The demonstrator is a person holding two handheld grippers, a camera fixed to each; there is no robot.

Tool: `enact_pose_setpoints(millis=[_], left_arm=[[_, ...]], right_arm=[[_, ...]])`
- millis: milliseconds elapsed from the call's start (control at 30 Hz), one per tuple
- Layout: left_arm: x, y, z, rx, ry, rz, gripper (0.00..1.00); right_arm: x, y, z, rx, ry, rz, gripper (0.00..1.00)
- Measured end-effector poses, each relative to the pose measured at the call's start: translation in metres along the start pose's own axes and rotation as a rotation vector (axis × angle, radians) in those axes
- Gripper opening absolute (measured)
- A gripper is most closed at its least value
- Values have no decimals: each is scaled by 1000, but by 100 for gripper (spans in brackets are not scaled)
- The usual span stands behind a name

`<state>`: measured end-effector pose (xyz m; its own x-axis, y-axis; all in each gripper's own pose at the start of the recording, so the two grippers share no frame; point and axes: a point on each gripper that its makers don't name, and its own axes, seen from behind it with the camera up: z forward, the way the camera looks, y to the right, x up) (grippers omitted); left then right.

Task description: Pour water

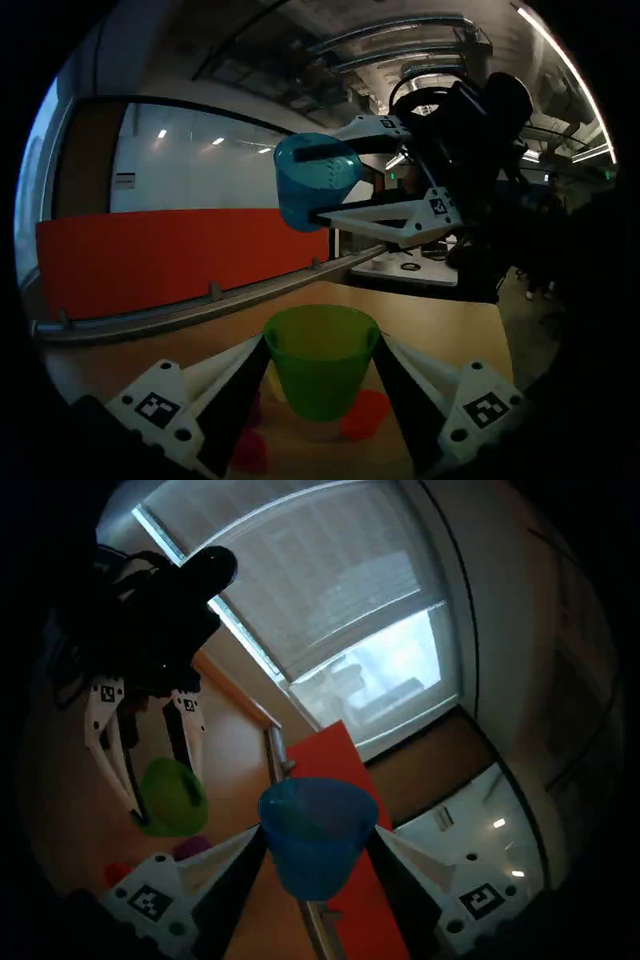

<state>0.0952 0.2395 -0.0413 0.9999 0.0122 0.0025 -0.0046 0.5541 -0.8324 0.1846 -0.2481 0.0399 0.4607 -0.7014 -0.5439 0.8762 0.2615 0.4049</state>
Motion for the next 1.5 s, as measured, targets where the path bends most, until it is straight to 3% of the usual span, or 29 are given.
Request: enact_pose_setpoints(millis=[600,1500], left_arm=[[2,4,3,-9,4,4,87],[1,9,3,-22,10,6,87]], right_arm=[[7,5,5,-26,0,-128,87],[11,17,5,-66,-5,-250,88]])
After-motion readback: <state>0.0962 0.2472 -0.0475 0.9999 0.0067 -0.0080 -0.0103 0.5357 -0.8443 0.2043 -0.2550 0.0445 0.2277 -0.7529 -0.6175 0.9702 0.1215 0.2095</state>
